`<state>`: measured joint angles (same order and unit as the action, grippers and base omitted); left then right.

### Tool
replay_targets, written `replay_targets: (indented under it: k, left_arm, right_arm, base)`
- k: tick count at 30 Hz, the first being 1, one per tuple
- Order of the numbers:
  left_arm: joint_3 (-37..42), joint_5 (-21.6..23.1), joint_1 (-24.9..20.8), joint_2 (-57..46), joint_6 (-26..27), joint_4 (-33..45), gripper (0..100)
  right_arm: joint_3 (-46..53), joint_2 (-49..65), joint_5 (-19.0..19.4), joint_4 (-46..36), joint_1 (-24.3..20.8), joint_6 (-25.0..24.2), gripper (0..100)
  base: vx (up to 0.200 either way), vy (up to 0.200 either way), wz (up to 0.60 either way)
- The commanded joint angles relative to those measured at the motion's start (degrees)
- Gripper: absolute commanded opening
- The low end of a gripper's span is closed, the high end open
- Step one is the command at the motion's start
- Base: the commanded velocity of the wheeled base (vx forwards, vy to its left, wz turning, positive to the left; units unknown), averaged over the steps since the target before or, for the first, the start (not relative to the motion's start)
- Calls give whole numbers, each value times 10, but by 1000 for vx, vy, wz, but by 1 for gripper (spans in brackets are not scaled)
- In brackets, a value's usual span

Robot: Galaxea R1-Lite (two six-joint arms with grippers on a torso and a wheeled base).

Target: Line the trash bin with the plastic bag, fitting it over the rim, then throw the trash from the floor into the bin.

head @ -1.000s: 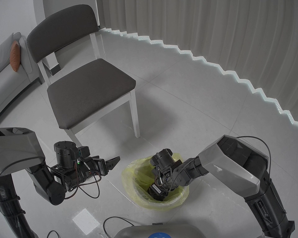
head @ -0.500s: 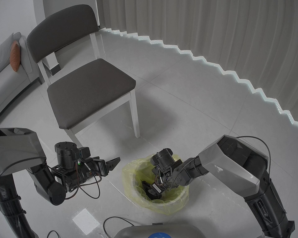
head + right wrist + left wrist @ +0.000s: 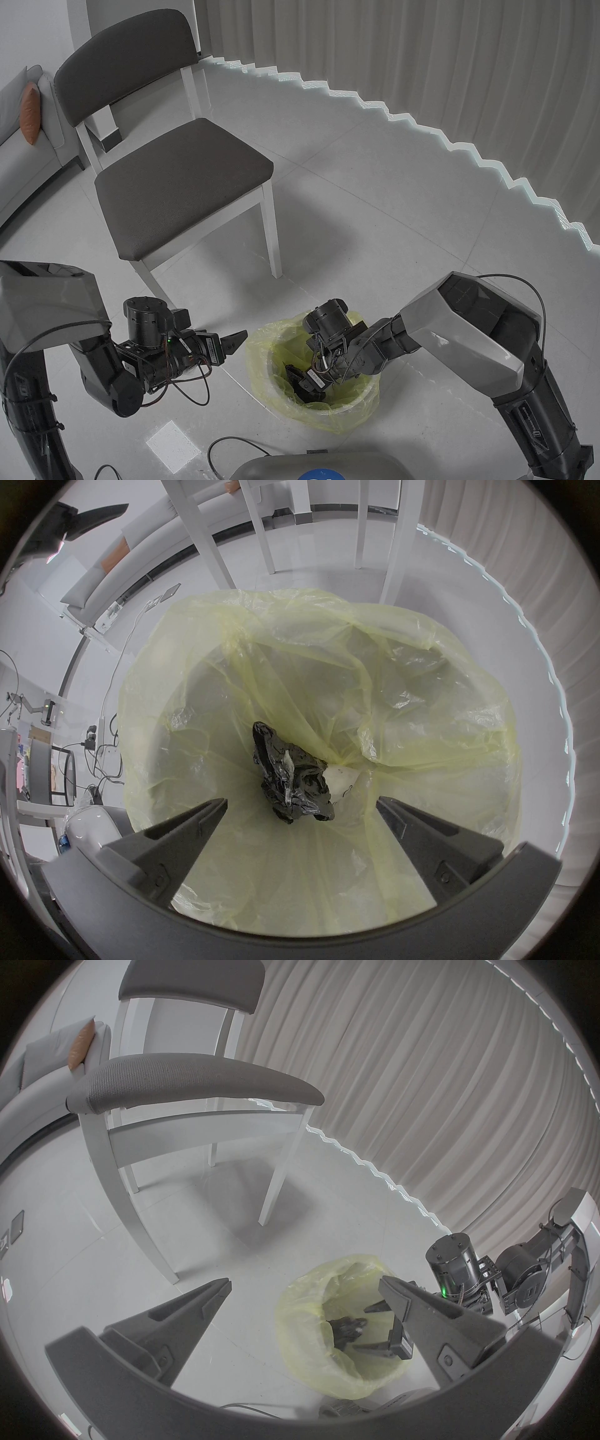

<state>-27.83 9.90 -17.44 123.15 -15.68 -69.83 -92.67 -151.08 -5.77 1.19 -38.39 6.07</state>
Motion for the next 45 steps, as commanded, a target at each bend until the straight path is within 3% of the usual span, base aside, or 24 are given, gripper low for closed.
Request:
replay_targets:
  k: [1, 14, 25, 33, 45]
  left_arm:
    - [-29, -2, -8, 82, -61, 0, 100]
    - [-49, 31, -22, 141, -138, -37, 100]
    - [-72, 21, -44, 161, -123, -28, 100]
    - [-134, 16, -40, 169, -73, 52, 100]
    - [-176, 10, -39, 194, -68, 68, 100]
  right_arm:
    - [11, 29, 0, -1, -1, -11, 100]
    - [72, 157, 0, -1, 22, -12, 100]
    - [107, 261, 0, -4, 68, -11, 100]
    - [132, 312, 2, -1, 105, -4, 100]
    - [152, 339, 7, 0, 113, 11, 100]
  base:
    - [0, 0, 0]
    - [0, 0, 0]
    - [0, 0, 0]
    - [0, 0, 0]
    - [0, 0, 0]
